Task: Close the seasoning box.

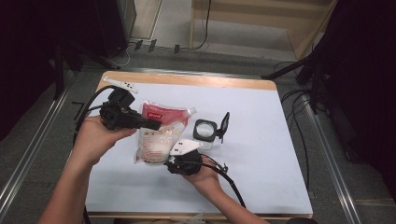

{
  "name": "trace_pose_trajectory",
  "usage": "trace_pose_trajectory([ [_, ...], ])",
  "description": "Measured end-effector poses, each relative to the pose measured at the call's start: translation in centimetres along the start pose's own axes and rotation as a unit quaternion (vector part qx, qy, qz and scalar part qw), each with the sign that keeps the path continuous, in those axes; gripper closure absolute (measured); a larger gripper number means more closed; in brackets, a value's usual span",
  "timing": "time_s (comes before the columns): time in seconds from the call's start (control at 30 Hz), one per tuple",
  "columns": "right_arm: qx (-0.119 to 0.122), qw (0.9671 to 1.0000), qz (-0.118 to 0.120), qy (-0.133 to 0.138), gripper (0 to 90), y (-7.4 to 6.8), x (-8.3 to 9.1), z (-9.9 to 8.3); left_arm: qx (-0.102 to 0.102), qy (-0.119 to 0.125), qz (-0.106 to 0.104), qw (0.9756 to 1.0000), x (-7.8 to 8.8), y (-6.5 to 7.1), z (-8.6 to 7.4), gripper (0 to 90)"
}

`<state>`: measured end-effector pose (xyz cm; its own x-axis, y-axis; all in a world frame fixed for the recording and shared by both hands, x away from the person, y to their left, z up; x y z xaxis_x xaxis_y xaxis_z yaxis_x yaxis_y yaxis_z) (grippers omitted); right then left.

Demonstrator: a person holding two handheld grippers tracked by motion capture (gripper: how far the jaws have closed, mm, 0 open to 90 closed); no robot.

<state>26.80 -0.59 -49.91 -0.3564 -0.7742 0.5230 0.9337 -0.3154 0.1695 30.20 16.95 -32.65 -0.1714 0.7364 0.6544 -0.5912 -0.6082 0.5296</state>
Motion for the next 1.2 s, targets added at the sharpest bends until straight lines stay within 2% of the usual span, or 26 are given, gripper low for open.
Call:
trace_pose_trajectory([
  [0.07,-0.004,1.0000,0.004,-0.002,61.0,-0.1,0.0,0.1,0.001,0.004,-0.001,1.0000,-0.3,0.1,0.0,87.2],
  [0.23,-0.005,0.9999,0.009,-0.003,59.6,-0.3,0.1,0.1,0.000,0.009,0.013,0.9999,-1.2,0.5,0.1,87.1],
  [0.37,0.016,0.9998,0.014,0.000,57.8,-0.7,0.3,0.4,-0.005,0.010,0.006,0.9999,-1.8,0.3,0.2,85.4],
  [0.43,0.031,0.9993,0.019,0.003,57.7,-1.2,0.4,0.7,-0.002,0.012,0.012,0.9999,-2.4,0.3,0.2,84.4],
  [0.47,0.044,0.9988,0.018,0.004,58.3,-1.5,0.4,0.9,-0.006,0.009,0.015,0.9998,-2.6,0.3,0.2,84.6],
  [0.5,0.048,0.9986,0.021,0.005,58.3,-1.6,0.5,1.0,-0.011,0.006,0.019,0.9997,-2.8,0.3,0.1,84.5],
  [0.63,0.018,0.9990,0.037,0.017,58.4,-1.7,0.6,1.3,-0.036,0.012,0.022,0.9990,-3.3,0.4,0.1,82.0],
  [0.73,0.011,0.9983,0.050,0.028,58.4,-1.5,1.0,1.5,-0.066,0.014,0.023,0.9974,-3.6,0.5,-0.1,80.0],
  [0.8,0.003,0.9973,0.064,0.036,58.5,-1.4,1.2,1.7,-0.060,0.014,0.020,0.9979,-3.8,0.6,-0.1,79.3],
  [0.93,-0.009,0.9956,0.084,0.041,58.3,-1.3,1.5,2.1,-0.079,0.024,0.016,0.9965,-4.2,0.7,-0.1,78.4],
  [1.0,-0.011,0.9953,0.088,0.039,58.3,-1.4,1.6,2.3,-0.067,0.023,0.013,0.9974,-4.5,0.5,-0.1,77.8],
  [1.03,-0.014,0.9950,0.091,0.039,58.2,-1.4,1.6,2.3,-0.052,0.022,0.010,0.9984,-4.6,0.5,-0.1,77.8],
  [1.2,-0.021,0.9949,0.090,0.041,58.1,-1.3,1.6,2.4,-0.018,0.032,0.001,0.9993,-5.0,0.1,0.0,80.6],
])
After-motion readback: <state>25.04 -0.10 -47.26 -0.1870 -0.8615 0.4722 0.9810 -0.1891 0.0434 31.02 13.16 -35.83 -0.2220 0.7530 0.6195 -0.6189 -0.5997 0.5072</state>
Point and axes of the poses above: each handheld gripper's, and its own axes: x roughly backward along the jaws, z roughly out of its top, y roughly to its right, the point moved 2 cm from there along -x, roughly forward along the jaws, and after that the axes turned 13 degrees about x, right-handed, at the moved point
